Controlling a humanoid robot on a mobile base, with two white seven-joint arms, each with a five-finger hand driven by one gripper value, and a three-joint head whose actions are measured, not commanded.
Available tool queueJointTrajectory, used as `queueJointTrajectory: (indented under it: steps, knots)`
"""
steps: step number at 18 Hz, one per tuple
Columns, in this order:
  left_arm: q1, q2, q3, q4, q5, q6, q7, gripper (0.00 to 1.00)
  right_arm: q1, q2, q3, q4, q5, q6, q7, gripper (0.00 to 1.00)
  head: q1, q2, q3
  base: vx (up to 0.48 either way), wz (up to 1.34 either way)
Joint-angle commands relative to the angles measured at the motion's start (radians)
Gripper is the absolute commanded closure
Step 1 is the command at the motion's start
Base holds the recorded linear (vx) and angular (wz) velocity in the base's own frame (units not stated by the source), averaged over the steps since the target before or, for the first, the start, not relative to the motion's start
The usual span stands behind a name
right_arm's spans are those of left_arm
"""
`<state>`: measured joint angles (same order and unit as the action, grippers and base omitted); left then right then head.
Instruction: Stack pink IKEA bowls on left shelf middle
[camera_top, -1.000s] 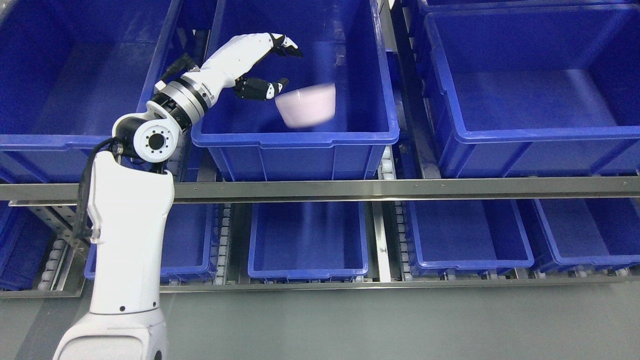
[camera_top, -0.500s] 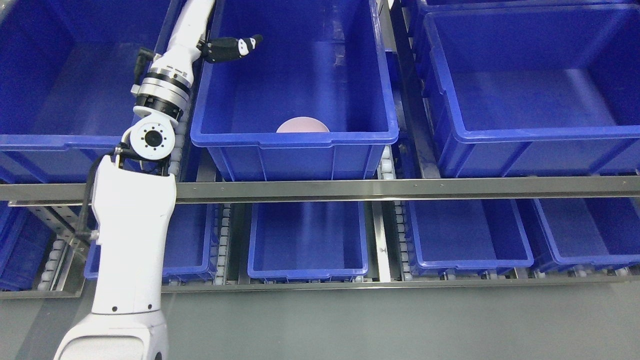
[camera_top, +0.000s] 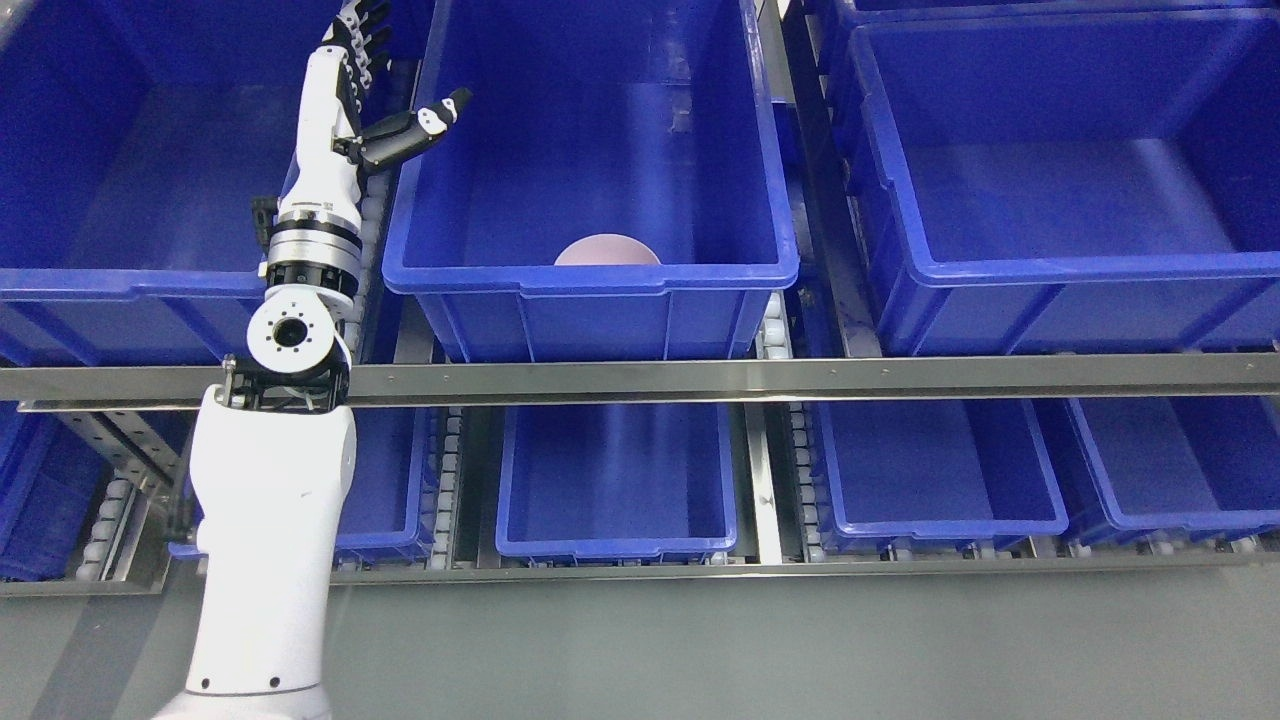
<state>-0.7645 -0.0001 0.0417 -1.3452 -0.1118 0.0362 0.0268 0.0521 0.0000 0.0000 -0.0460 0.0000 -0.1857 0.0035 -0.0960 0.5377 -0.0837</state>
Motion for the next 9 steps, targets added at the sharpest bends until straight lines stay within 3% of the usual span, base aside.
queueJointTrajectory:
  steps: [1,9]
  knots:
    - [0.068,0.018,-0.085,-0.140,0.077,0.014,0.005,0.11,0.000,-0.017,-0.009,0.000,0.008,0.000,0.000,0.00,0.0000,0.000,0.000,0.000,0.00]
    - [0.071,0.018,-0.085,-0.140,0.077,0.022,0.005,0.10,0.000,-0.017,-0.011,0.000,0.008,0.000,0.000,0.00,0.0000,0.000,0.000,0.000,0.00]
